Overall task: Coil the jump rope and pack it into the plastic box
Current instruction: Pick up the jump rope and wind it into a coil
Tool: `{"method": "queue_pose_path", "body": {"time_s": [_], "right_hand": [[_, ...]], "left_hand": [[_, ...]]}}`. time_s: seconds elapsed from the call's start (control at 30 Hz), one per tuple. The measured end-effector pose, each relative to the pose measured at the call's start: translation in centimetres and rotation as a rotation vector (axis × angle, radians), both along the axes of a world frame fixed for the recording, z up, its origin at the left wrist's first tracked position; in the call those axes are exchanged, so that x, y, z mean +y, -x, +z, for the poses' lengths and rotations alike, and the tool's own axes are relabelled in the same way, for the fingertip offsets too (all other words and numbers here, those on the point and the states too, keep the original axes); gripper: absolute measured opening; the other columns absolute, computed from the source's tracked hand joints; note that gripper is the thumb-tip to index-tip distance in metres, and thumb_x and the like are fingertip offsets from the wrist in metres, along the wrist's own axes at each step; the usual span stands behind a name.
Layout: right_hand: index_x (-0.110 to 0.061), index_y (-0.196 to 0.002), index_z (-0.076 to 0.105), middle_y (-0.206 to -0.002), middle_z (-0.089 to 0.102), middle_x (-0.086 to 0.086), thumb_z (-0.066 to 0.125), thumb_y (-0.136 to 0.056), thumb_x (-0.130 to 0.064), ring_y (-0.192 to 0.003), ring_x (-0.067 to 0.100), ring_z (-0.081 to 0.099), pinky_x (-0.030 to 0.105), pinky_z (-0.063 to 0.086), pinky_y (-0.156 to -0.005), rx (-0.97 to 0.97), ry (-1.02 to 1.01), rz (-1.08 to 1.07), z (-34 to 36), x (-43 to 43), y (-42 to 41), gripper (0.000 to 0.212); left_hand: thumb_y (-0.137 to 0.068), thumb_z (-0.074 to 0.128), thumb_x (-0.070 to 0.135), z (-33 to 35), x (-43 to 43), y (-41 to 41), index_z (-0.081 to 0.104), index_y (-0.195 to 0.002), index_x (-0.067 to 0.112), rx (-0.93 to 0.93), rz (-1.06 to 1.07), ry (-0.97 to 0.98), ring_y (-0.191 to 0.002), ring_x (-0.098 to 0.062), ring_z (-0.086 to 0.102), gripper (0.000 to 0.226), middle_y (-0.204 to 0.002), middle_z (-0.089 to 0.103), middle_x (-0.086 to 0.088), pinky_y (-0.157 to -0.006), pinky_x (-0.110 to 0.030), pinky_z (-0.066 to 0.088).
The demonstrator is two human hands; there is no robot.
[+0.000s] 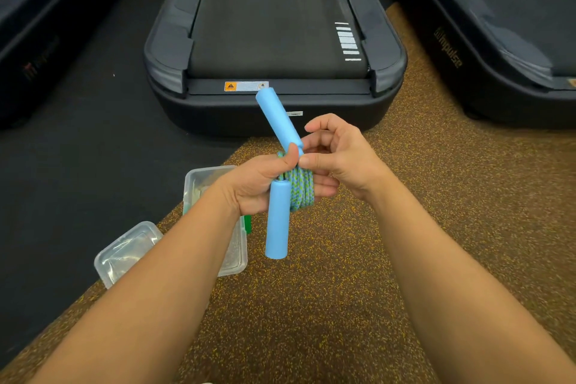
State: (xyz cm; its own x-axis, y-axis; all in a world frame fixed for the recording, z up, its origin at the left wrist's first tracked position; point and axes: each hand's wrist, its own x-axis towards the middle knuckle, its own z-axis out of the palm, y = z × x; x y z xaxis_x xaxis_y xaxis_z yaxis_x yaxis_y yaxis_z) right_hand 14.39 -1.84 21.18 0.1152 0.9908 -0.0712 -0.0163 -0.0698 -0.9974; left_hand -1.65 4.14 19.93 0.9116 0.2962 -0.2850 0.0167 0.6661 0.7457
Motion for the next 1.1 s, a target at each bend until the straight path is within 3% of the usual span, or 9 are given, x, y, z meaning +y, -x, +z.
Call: {"method": "queue_pose_path", "body": {"time_s": [0.13, 0.27, 0.43, 0.53, 0.63, 0.77, 0.87, 0.97, 1.1], "right_hand": [[-0.017, -0.138, 0.04, -0.093, 0.064, 0.007, 0.072, -0.074, 0.008, -0.078, 0.011, 0.06, 0.024, 0.052, -0.073, -0.021, 0.041, 0.09, 0.5, -0.2, -0.3, 0.076], [-0.015, -0.148, 0.029, -0.089, 0.065, 0.002, 0.069, -0.073, 0.013, -0.077, 0.013, 0.054, 0.019, 0.049, -0.067, -0.051, 0.083, 0.186, 1.0, -0.2, -0.5, 0.089], [-0.005, -0.112, 0.062, -0.087, 0.065, 0.006, 0.072, -0.072, 0.007, -0.079, 0.014, 0.061, 0.024, 0.052, -0.069, -0.031, 0.01, 0.201, 1.1, -0.3, -0.2, 0.042], [-0.002, -0.106, 0.062, -0.096, 0.062, 0.017, 0.074, -0.069, -0.002, -0.088, 0.024, 0.059, 0.032, 0.053, -0.077, 0.019, 0.001, 0.173, 0.7, -0.2, -0.2, 0.039], [-0.006, -0.102, 0.062, -0.093, 0.062, 0.013, 0.073, -0.07, -0.002, -0.085, 0.019, 0.061, 0.027, 0.054, -0.075, 0.036, -0.005, 0.173, 0.5, 0.1, -0.1, 0.034], [-0.003, -0.114, 0.06, -0.096, 0.064, 0.009, 0.07, -0.074, 0.0, -0.086, 0.014, 0.063, 0.024, 0.055, -0.078, 0.117, 0.016, 0.185, 0.1, 0.2, -0.1, 0.041], [0.001, -0.116, 0.059, -0.094, 0.067, 0.012, 0.062, -0.084, -0.006, -0.076, 0.018, 0.067, 0.026, 0.058, -0.065, 0.215, 0.116, 0.265, -0.2, -0.4, 0.0, 0.033], [0.002, -0.114, 0.058, -0.067, 0.066, 0.007, 0.052, -0.094, -0.012, -0.046, 0.012, 0.06, 0.023, 0.051, -0.041, 0.331, 0.218, 0.276, -0.7, -1.0, 0.3, 0.025], [-0.004, -0.103, 0.062, -0.056, 0.063, 0.001, 0.044, -0.097, -0.011, -0.039, 0.01, 0.056, 0.021, 0.048, -0.038, 0.419, 0.247, 0.239, -1.2, -1.1, 0.4, 0.02]], "left_hand": [[-0.075, 0.069, 0.044, -0.3, 0.2, 0.1, 0.05, -0.131, 0.009, -0.013, -0.052, -0.019, -0.115, -0.044, 0.056, 0.068, -0.128, 0.051, -0.035, -0.099, -0.045, 0.047], [-0.076, 0.067, 0.045, -0.8, 0.0, -0.1, 0.043, -0.133, -0.004, -0.003, -0.085, -0.028, -0.115, -0.043, 0.056, 0.079, -0.128, 0.049, -0.037, -0.099, -0.045, 0.047], [-0.071, 0.069, 0.052, -0.5, 0.1, -0.1, 0.042, -0.129, -0.013, -0.032, -0.128, -0.063, -0.116, -0.04, 0.057, 0.091, -0.126, 0.054, -0.033, -0.102, -0.045, 0.044], [-0.07, 0.071, 0.051, -0.2, 0.1, -0.1, 0.046, -0.129, -0.007, -0.058, -0.137, -0.068, -0.118, -0.041, 0.055, 0.087, -0.127, 0.054, -0.032, -0.106, -0.05, 0.038], [-0.072, 0.073, 0.044, -0.3, 0.1, -0.1, 0.044, -0.13, -0.009, -0.073, -0.169, -0.067, -0.118, -0.043, 0.055, 0.083, -0.127, 0.053, -0.033, -0.106, -0.051, 0.037], [-0.08, 0.071, 0.023, -0.3, 0.2, 0.1, 0.045, -0.128, -0.013, -0.09, -0.265, -0.06, -0.117, -0.04, 0.056, 0.065, -0.125, 0.056, -0.03, -0.108, -0.05, 0.036], [-0.083, 0.067, 0.018, -0.2, 0.1, 0.1, 0.048, -0.126, -0.013, -0.088, -0.272, -0.026, -0.113, -0.039, 0.059, 0.057, -0.122, 0.058, -0.029, -0.106, -0.05, 0.038], [-0.086, 0.062, 0.021, -0.2, 0.0, 0.1, 0.048, -0.125, -0.014, -0.089, -0.247, 0.024, -0.111, -0.039, 0.06, 0.055, -0.12, 0.06, -0.029, -0.104, -0.049, 0.041], [-0.09, 0.049, 0.021, -0.3, 0.0, 0.1, 0.054, -0.122, -0.01, -0.052, -0.21, 0.014, -0.109, -0.037, 0.062, 0.045, -0.119, 0.061, -0.028, -0.103, -0.049, 0.042]]}}
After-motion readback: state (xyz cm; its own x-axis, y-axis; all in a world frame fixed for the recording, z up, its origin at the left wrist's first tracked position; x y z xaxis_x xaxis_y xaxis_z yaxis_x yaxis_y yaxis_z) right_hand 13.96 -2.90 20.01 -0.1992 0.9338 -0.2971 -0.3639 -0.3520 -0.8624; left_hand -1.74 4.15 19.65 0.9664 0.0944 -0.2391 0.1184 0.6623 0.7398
